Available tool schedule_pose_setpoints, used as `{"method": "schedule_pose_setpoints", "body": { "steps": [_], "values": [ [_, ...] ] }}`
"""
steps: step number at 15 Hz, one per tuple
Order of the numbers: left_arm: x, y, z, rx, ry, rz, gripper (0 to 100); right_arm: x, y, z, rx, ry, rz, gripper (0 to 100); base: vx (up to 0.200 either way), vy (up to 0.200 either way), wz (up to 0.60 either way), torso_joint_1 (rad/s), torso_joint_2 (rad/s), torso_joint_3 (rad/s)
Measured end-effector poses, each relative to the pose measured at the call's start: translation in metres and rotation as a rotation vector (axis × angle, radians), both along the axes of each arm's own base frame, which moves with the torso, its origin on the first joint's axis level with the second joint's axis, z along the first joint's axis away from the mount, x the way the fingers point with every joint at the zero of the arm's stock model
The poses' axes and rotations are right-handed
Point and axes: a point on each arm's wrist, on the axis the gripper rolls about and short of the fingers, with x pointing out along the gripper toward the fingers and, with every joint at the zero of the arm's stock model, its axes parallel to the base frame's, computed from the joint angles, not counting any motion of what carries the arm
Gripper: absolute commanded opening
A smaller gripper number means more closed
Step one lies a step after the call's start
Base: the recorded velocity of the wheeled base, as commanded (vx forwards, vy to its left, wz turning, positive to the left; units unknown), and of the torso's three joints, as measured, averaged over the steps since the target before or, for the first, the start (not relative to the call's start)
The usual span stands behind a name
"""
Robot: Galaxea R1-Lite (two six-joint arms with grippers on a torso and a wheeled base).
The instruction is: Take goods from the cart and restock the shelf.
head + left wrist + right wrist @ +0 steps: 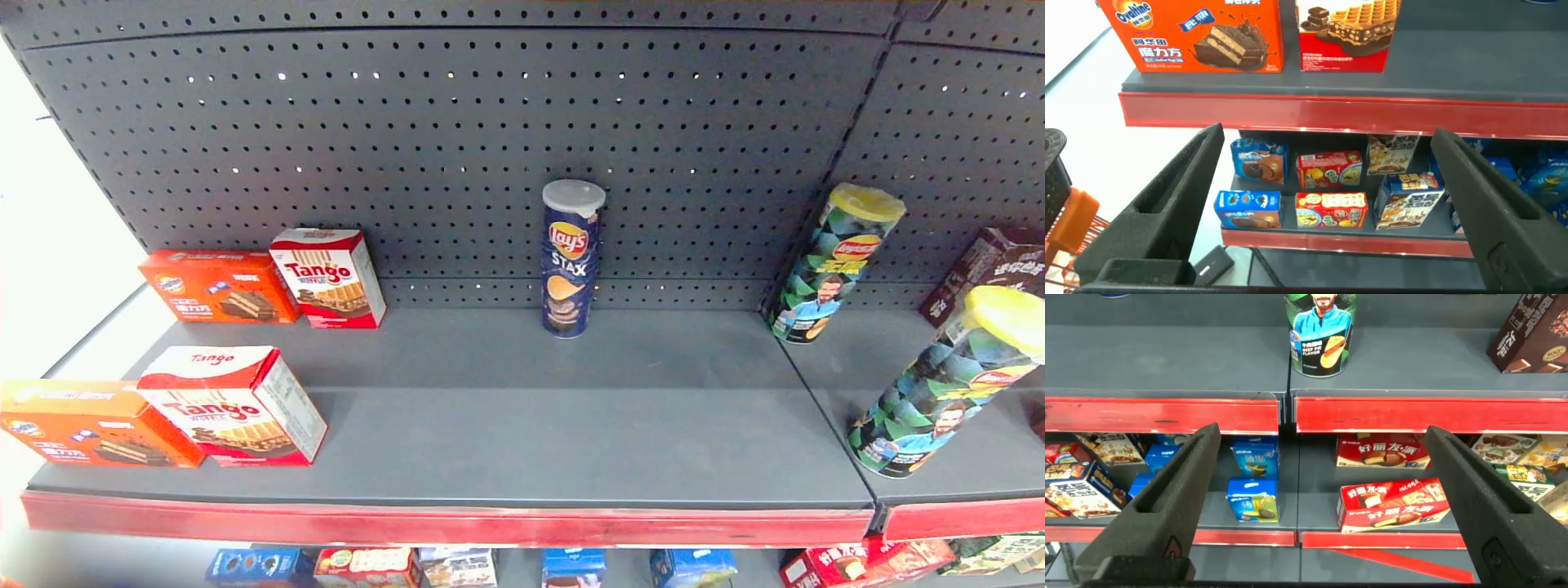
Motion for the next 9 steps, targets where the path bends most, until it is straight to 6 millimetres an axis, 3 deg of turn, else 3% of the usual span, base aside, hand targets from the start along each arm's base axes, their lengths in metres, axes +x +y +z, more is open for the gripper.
{"method": "schedule_pose_setpoints", "body": {
  "steps": [7,9],
  "values": [
    [0.0000,0.0000,0.0000,0.000,0.000,0.000,100,0.0000,0.0000,0.0000,0.001,0.000,-0.002,100,0.000,0.000,0.00,0.000,0.00,0.000],
    [0.0000,0.0000,0.0000,0.000,0.000,0.000,100,0.0000,0.0000,0.0000,0.001,0.000,-0.002,100,0.000,0.000,0.60,0.000,0.00,0.005]
  ]
}}
